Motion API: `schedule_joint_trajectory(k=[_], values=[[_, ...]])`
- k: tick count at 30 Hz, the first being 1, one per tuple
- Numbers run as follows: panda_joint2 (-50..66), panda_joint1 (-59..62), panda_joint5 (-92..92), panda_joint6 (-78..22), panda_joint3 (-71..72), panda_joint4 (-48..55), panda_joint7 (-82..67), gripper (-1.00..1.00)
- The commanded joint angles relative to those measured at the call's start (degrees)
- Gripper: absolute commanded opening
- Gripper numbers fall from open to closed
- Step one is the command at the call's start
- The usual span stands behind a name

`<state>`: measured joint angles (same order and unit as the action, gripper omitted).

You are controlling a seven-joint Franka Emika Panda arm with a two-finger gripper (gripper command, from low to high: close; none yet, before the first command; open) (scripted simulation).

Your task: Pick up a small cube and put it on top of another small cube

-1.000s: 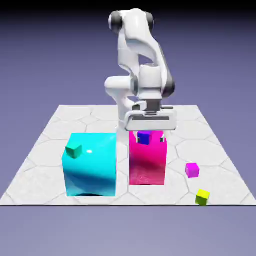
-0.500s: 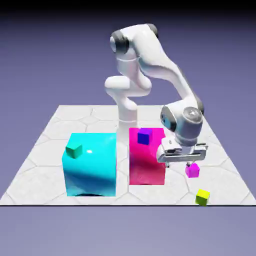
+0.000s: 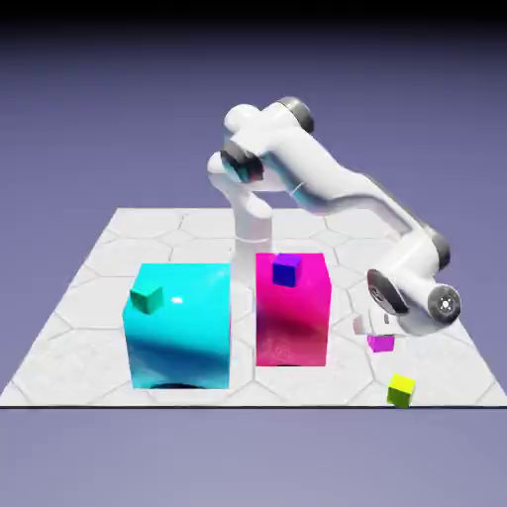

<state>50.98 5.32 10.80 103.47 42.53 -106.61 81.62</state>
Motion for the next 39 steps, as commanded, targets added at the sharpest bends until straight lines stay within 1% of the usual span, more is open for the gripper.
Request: schedule_joint_trajectory(k=[1, 2, 3, 4, 7, 9, 24, 28, 30, 32, 38, 39], values=[[0.8, -0.2, 0.6, 2.5, -0.6, -1.8, 0.2, 0.00], [1.1, -0.3, 0.8, 3.6, -0.8, -2.6, 0.2, 0.00], [1.1, -0.3, 0.8, 3.6, -0.8, -2.6, 0.2, -1.00], [1.1, -0.3, 0.8, 3.6, -0.8, -2.6, 0.2, -1.00], [-1.2, 0.3, -0.9, -3.9, 0.9, 2.8, -0.2, -1.00], [-2.9, -2.1, -2.4, -5.5, 0.9, 3.3, -3.7, -1.00], [-29.4, -15.7, -3.1, -26.5, -20.8, 3.8, -41.0, -1.00], [-37.7, -17.2, -1.4, -33.9, -29.0, 4.5, -50.3, -1.00], [-40.0, -14.9, 1.0, -36.7, -32.6, 5.1, -50.4, -1.00], [-40.2, -14.1, 1.5, -37.1, -33.1, 5.3, -50.0, -1.00], [-43.7, -13.1, 1.5, -28.0, -33.7, -7.2, -49.6, -1.00], [-43.8, -13.1, 1.5, -27.6, -33.7, -7.7, -49.6, -1.00]])
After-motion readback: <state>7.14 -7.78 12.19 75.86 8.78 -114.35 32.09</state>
